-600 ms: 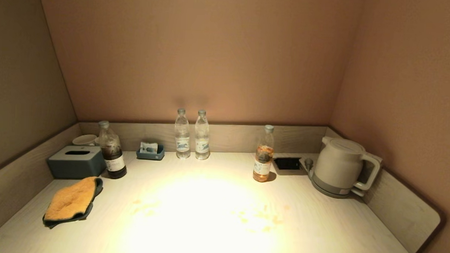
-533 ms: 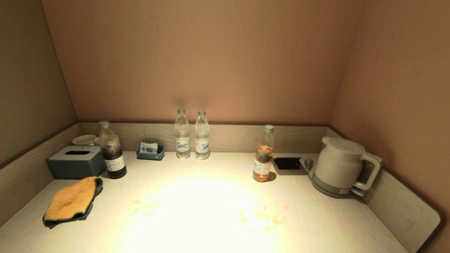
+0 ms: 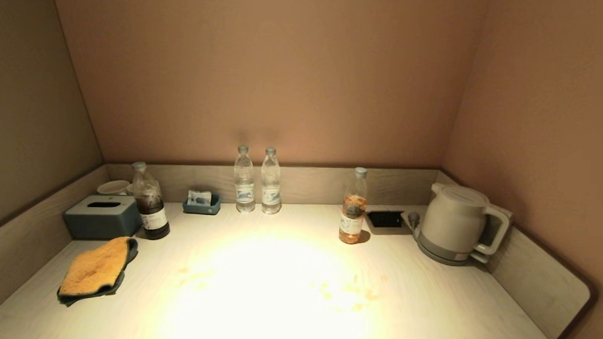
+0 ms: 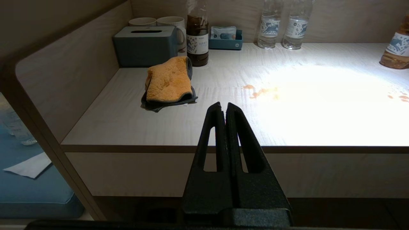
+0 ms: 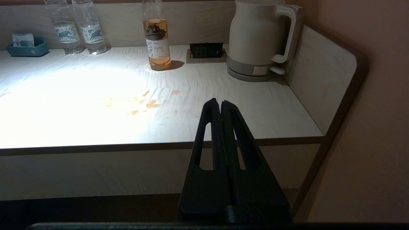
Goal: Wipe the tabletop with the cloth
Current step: Pick up the tablecloth
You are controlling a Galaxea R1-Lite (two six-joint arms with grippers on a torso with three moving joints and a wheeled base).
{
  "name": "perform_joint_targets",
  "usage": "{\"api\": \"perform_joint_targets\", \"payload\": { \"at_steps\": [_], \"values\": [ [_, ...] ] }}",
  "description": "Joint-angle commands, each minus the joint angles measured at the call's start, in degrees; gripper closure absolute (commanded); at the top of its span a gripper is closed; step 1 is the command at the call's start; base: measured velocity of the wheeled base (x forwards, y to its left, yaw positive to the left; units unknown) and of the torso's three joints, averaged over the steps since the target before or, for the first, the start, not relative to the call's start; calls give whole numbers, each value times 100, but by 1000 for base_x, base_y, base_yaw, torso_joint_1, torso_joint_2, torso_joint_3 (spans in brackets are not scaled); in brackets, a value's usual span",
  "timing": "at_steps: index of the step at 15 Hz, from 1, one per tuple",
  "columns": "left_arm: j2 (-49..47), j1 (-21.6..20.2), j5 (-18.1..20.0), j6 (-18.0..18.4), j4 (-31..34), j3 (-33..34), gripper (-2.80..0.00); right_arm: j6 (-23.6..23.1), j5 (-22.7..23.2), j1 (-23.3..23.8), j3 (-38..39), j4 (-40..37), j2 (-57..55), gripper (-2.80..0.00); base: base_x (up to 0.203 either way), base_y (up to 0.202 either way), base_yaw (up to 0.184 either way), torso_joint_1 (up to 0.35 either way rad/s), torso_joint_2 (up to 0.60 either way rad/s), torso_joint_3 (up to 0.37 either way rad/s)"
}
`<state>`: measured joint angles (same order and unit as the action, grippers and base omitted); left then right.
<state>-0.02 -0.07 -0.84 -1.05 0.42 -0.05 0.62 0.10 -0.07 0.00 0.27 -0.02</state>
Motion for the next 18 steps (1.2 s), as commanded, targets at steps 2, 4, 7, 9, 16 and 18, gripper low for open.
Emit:
{"api": "perform_joint_targets", "payload": {
  "at_steps": [2,4,7,9,16,18],
  "values": [
    [2,-1,-4,-1,2,-4,0,-1,-1,-1,0,7,2,0,0,0,0,0,0,0],
    [2,-1,-12,3,2,-29,0,-1,-1,-1,0,8,2,0,0,0,0,0,0,0],
    [-20,-1,-21,5,100,-352,0,-1,-1,-1,0,0,2,0,0,0,0,0,0,0],
    [-219,-1,-79,6,482,-961,0,-1,-1,-1,0,0,2,0,0,0,0,0,0,0],
    [-2079,1,-821,-683,880,-2100,0,-1,-1,-1,0,0,2,0,0,0,0,0,0,0],
    [-3143,-3,-1018,-925,889,-2627,0,-1,-1,-1,0,0,2,0,0,0,0,0,0,0]
  ]
}}
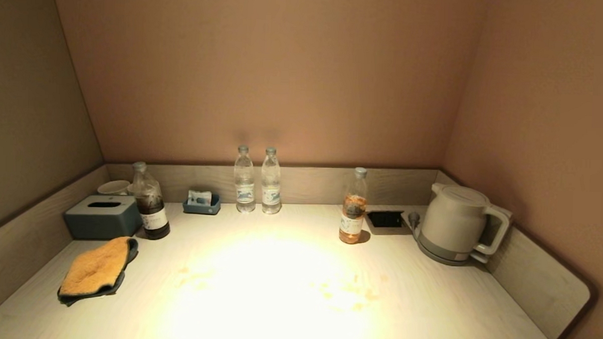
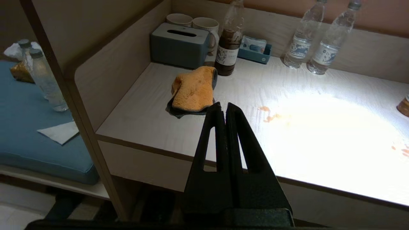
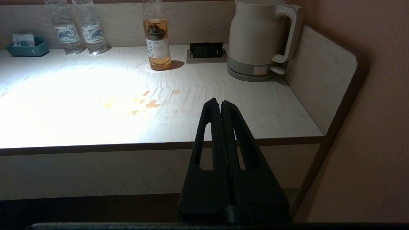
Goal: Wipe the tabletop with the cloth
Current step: Pick up the tablecloth
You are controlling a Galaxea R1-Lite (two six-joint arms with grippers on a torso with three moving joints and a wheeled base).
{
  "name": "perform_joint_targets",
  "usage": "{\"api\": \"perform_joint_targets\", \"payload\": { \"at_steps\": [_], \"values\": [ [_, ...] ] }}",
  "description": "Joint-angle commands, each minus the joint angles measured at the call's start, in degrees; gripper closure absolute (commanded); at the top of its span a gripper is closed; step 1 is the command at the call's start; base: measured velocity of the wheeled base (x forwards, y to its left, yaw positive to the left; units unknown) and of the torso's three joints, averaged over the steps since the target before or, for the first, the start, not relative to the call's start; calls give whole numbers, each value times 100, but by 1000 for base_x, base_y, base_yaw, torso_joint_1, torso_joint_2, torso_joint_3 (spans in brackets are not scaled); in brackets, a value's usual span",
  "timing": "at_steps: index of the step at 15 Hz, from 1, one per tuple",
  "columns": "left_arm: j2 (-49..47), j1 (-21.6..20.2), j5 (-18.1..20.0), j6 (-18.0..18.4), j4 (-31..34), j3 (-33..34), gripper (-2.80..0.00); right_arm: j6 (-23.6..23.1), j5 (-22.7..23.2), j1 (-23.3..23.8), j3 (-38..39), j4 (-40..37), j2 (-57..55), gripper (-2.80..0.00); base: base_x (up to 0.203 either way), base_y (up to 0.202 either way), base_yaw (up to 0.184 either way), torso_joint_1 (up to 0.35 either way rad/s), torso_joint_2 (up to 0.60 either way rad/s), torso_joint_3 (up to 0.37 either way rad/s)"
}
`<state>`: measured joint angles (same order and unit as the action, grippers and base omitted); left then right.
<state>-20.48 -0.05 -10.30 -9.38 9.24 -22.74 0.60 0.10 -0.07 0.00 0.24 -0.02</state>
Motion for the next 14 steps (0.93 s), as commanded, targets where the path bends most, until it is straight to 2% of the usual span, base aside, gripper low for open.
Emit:
{"api": "perform_joint_targets", "payload": {
  "at_steps": [1,3,5,8,9,12,14],
  "values": [
    [-1598,-14,-146,-225,0,-596,0,2,-1,-1,0,11,2,0,0,0,0,0,0,0],
    [-2641,-52,-242,-546,-25,-991,0,2,-1,-1,0,2,2,0,0,0,0,0,0,0],
    [-3275,-194,-268,-809,-41,-1375,0,2,-1,-1,0,2,2,0,0,0,0,0,0,0],
    [-5120,-880,129,-976,-28,-2060,0,2,-1,-1,0,2,2,0,0,0,0,0,0,0],
    [-5660,-1200,369,-1003,-14,-2336,0,2,-1,-1,0,2,2,0,0,0,0,0,0,0],
    [-6842,-2347,1854,-734,15,-3121,0,2,-1,-1,0,2,2,0,0,0,0,0,0,0],
    [-7452,-2711,2530,-400,-8,-3382,0,2,-1,-1,0,2,2,0,0,0,0,0,0,0]
  ]
}}
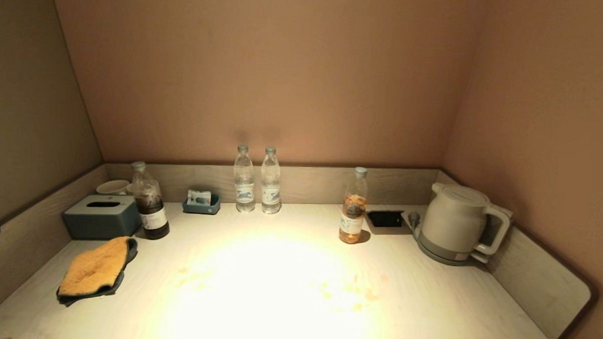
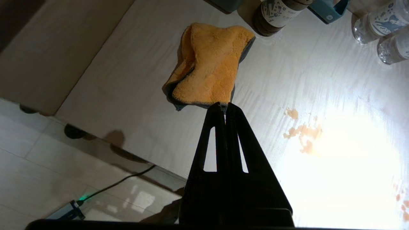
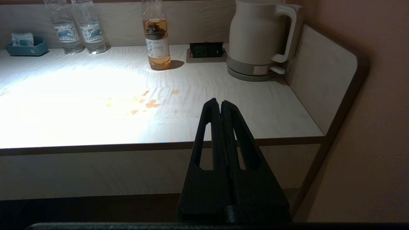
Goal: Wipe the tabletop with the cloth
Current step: Pick up the tablecloth
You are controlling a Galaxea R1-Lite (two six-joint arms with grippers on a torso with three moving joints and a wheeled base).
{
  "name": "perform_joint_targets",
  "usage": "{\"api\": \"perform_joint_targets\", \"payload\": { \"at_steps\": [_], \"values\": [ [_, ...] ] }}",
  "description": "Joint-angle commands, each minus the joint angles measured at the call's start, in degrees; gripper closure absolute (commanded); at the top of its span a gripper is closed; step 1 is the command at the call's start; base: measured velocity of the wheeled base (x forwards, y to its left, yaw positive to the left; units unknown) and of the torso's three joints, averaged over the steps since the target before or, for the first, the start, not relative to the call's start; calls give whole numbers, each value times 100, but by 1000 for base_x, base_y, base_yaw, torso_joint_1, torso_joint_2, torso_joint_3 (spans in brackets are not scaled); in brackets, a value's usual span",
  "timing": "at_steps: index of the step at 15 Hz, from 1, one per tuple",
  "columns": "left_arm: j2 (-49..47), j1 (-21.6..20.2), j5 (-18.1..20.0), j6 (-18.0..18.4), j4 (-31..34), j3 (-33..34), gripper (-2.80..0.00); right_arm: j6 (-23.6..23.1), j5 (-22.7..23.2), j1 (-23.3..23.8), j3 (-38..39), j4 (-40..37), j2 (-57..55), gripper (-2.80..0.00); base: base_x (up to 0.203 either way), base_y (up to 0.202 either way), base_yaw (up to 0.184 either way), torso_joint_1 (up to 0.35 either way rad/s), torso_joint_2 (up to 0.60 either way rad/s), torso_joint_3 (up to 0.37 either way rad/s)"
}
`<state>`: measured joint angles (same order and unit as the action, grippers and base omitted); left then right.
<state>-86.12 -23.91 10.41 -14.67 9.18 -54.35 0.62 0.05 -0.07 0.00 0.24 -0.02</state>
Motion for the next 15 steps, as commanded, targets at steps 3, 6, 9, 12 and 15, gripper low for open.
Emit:
{"api": "perform_joint_targets", "payload": {
  "at_steps": [3,6,9,12,15],
  "values": [
    [-1424,-570,1010,554,-47,-402,0,-1,4,-1,0,11,2,0,0,0,0,0,0,0],
    [-2189,-594,1463,955,-102,-494,0,-1,4,-1,0,5,2,0,0,0,0,0,0,0],
    [-2740,-597,1527,1179,-472,-592,0,-1,4,-1,0,2,2,0,0,0,0,0,0,0],
    [-3281,-571,1509,1209,-768,-682,0,-1,4,-1,0,2,2,0,0,0,0,0,0,0],
    [-3492,-539,1459,1372,-795,-797,0,-1,4,-1,0,2,2,0,0,0,0,0,0,0]
  ]
}}
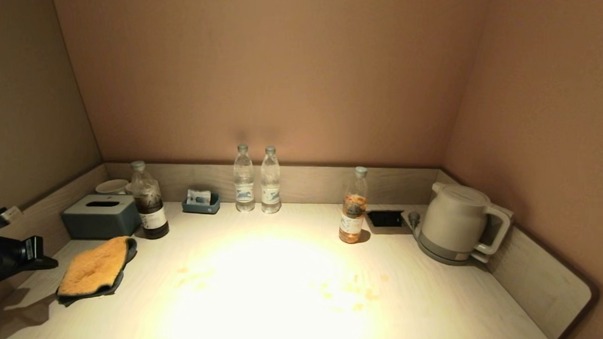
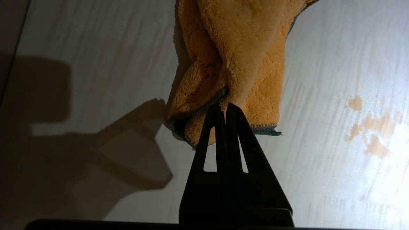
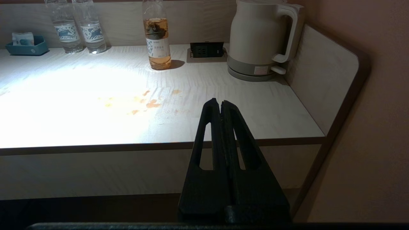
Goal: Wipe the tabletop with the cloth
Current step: Pick up the tablecloth
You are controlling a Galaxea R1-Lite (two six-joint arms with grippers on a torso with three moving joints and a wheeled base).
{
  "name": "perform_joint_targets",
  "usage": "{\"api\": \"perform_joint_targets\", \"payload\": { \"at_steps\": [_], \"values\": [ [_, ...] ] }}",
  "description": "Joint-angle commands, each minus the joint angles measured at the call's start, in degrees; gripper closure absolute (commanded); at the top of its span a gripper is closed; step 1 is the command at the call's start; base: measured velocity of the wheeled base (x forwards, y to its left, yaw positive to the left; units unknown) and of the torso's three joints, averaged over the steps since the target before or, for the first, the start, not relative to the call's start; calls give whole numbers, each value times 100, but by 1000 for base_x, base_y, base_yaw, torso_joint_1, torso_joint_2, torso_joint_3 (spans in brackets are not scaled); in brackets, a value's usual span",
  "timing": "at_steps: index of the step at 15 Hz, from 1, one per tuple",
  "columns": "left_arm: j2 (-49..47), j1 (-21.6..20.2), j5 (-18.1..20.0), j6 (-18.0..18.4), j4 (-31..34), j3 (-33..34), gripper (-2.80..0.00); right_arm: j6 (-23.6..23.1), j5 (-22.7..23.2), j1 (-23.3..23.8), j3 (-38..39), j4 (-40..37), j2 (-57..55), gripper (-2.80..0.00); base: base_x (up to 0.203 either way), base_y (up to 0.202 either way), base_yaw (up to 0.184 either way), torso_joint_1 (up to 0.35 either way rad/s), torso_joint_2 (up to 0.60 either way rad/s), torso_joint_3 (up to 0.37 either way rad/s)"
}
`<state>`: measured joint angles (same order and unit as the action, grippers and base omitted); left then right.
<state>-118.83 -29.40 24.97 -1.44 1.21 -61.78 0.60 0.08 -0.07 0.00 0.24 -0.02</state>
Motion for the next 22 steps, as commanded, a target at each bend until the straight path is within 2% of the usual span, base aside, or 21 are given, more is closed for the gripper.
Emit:
{"api": "perform_joint_targets", "payload": {
  "at_steps": [1,8,9,11,12,17,22],
  "values": [
    [-240,30,5,65,2,-120,0,2,1,-1,0,11,2,0,0,0,0,0,0,0],
    [-175,180,-70,65,-199,-124,0,2,1,-1,0,11,2,0,0,0,0,0,0,0],
    [-175,181,-71,65,-200,-123,-280,2,1,-1,0,11,2,0,0,0,0,0,0,0],
    [-175,184,-76,64,-207,-120,-280,2,1,-1,0,9,2,0,0,0,0,0,0,0],
    [-168,241,-107,57,-444,-94,-280,2,1,-1,0,2,2,0,0,0,0,0,0,0],
    [-293,254,-125,67,-491,-168,-280,2,1,-1,0,2,2,0,0,0,0,0,0,0],
    [-795,429,-168,158,-1054,-212,-280,2,1,-1,0,4,2,0,0,0,0,0,0,0]
  ]
}}
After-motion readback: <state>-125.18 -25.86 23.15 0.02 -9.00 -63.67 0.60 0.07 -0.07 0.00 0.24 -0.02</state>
